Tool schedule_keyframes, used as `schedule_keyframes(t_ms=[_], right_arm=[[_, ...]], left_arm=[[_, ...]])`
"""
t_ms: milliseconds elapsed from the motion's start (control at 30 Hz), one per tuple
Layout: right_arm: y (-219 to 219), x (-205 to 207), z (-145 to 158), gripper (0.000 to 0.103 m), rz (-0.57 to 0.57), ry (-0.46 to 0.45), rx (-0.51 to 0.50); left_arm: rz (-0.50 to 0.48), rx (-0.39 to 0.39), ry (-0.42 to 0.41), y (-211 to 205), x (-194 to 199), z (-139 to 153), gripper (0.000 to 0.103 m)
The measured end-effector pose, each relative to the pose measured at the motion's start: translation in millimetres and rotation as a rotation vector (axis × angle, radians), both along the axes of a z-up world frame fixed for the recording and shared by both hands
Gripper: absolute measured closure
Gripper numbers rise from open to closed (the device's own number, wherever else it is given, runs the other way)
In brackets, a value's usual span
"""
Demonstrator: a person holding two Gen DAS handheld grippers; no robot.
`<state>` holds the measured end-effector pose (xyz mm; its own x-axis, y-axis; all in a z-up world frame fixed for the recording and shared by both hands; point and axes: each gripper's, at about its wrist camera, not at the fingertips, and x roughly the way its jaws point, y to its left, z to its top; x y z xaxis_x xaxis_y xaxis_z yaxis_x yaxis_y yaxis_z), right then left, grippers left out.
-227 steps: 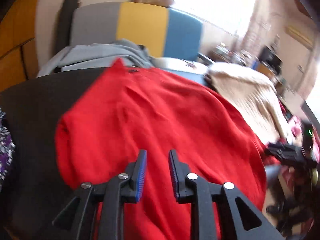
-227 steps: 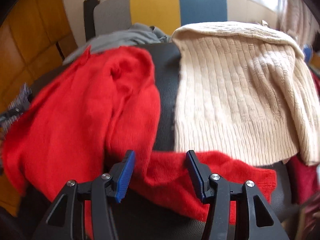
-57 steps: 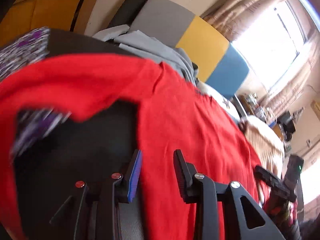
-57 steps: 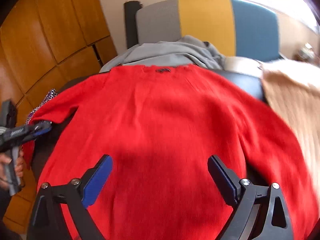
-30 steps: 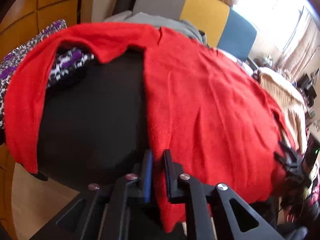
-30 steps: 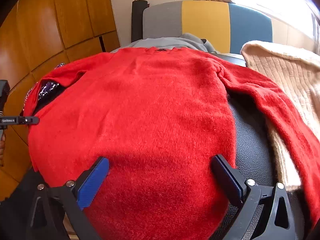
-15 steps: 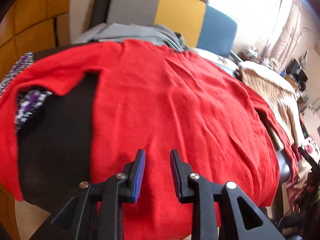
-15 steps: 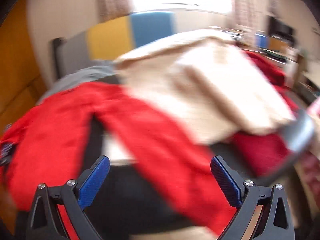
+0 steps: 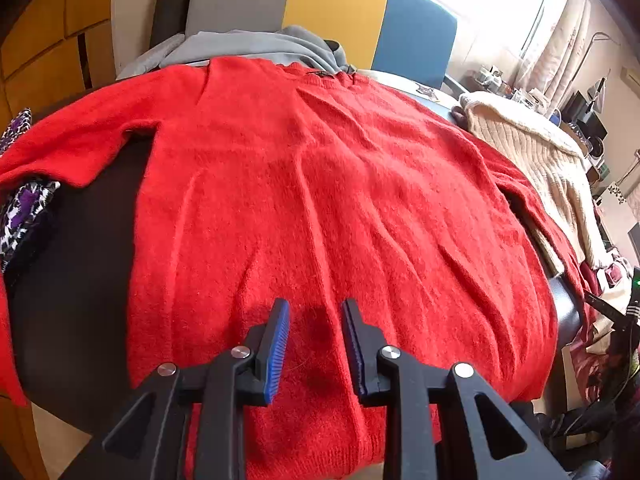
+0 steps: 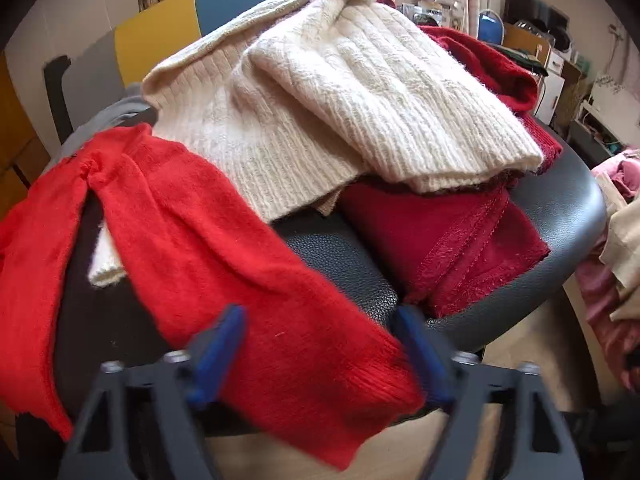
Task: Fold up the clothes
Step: 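Grasp the red sweater hem with the right gripper and lift it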
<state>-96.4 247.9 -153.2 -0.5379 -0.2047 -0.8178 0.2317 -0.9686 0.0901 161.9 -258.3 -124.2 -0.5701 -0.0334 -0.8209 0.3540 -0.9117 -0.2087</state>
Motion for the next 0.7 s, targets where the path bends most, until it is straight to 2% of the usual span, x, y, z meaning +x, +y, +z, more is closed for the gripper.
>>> schedule_keyframes(t_ms=[67,100,267,333,433,533,600,667,700], right_arm=[[-2.5,0.3,4.4,0.085,0.015,-0.017,-0.009],[-4.5,-0.3,6.3,0.088,0.019,-0.025,-0.014],[-3.4,-6.2,27.5,0.091,-0.034,-0.034,-0.295],[-9.0,-13.6,48.2,0.091,-0.014,-0.024,-0.490],[-35.1,-37.4,94.7,0.091,0.061,0.052,-0.750],[-87.3,-63.9,134.7,0.091,0.167,0.095,-0.931],[-149.1,-76.7,159.7,0.091,0.277,0.094,-0.962],[-209.1,-80.1,167.9,0.090,0.375,0.057,-0.942],[-243.6,-79.2,170.1,0.085,0.434,0.034,-0.925]], left_arm=[[-0.004,0.008,0.008,-0.2,0.6,0.1,0.076],[-0.006,0.011,0.012,-0.7,1.3,0.3,0.076],[0.003,0.022,0.020,-8.3,6.2,0.5,0.076],[0.017,0.031,0.028,-12.1,8.3,1.3,0.076],[0.038,0.046,0.040,-17.7,11.3,2.7,0.076],[0.044,0.045,0.053,-17.7,12.8,6.1,0.076],[0.046,0.043,0.062,-17.3,13.6,8.5,0.076],[0.049,0.041,0.069,-18.1,14.3,10.7,0.076],[0.052,0.037,0.071,-20.0,14.7,12.1,0.076]])
